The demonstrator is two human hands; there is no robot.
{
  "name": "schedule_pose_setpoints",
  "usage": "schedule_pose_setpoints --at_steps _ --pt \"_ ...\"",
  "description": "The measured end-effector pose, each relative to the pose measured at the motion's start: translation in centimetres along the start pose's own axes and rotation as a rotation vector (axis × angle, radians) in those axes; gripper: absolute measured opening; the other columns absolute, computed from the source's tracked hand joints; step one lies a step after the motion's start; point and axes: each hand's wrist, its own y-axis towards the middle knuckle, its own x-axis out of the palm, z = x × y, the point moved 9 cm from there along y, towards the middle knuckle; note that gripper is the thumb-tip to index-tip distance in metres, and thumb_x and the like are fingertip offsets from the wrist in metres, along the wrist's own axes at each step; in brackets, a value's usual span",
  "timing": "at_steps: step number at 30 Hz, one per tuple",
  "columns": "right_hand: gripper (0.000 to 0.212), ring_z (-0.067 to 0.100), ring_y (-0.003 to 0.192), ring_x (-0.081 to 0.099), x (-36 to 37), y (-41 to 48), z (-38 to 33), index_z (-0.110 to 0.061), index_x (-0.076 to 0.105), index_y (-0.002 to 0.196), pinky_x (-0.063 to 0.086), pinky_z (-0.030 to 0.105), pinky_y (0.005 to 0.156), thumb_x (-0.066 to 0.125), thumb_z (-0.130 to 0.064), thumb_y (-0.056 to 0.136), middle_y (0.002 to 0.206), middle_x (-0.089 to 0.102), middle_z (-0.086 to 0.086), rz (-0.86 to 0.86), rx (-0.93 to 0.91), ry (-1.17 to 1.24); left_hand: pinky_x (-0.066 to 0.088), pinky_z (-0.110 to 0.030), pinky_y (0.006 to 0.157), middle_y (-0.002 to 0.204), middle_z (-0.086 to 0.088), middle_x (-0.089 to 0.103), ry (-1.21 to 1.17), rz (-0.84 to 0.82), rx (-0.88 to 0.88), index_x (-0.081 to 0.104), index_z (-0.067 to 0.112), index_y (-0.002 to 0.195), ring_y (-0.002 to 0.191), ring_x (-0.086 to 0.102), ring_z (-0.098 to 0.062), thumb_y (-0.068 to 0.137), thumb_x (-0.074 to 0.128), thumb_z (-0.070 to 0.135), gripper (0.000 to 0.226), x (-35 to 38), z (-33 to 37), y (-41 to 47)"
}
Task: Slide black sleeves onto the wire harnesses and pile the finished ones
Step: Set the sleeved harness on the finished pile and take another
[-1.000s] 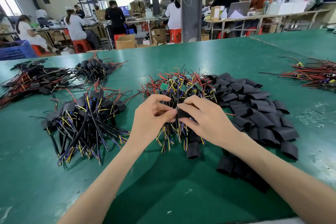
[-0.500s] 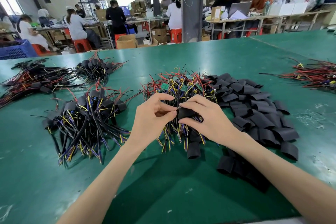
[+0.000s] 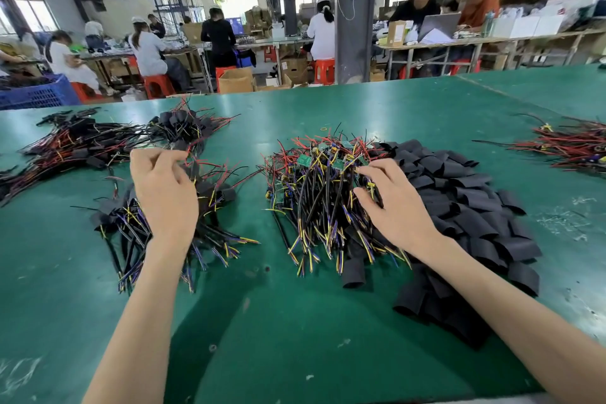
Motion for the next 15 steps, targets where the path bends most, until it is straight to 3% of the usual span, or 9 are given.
schedule_pose_setpoints --at_steps 3,9,12,15 --pt "0.024 0.031 0.102 0.053 0.9 -0.2 1.0 -0.001 0.062 0.11 0.042 0.039 0.093 0.063 -0.011 0.088 0.108 0.055 0.012 -0.059 0.03 -0.057 0.037 -0.045 0.089 0.113 -0.019 0.052 0.253 -0.129 -0.132 0.067 0.001 0.11 0.108 0.043 -0.038 0.086 0.047 -0.002 0.032 1.3 -2.9 -0.3" --pt "0.012 0.032 0.095 0.054 0.0 0.0 2.8 -0.002 0.068 0.096 0.042 0.036 0.086 0.062 -0.003 0.085 0.096 0.059 0.012 -0.025 0.035 -0.133 0.027 -0.046 0.095 0.122 -0.017 0.049 0.368 -0.131 -0.204 0.066 0.008 0.113 0.117 0.037 -0.038 0.083 0.052 0.008 0.033 1.3 -2.4 -0.7" --pt "0.01 0.035 0.089 0.054 -1.0 0.3 4.4 -0.003 0.069 0.09 0.045 0.041 0.08 0.061 -0.002 0.085 0.09 0.06 0.013 -0.007 0.076 -0.212 0.028 -0.044 0.092 0.123 -0.015 0.049 0.346 -0.075 -0.107 0.065 0.012 0.109 0.118 0.037 -0.038 0.081 0.053 0.009 0.031 1.4 0.5 -1.1" --pt "0.018 0.038 0.098 0.049 -1.3 0.4 7.4 -0.004 0.068 0.1 0.042 0.043 0.083 0.057 -0.007 0.087 0.1 0.057 0.016 -0.091 0.244 -0.353 0.032 -0.041 0.088 0.113 -0.013 0.055 0.219 -0.2 0.051 0.067 0.015 0.105 0.111 0.043 -0.034 0.082 0.056 0.009 0.027 4.6 5.0 -2.1"
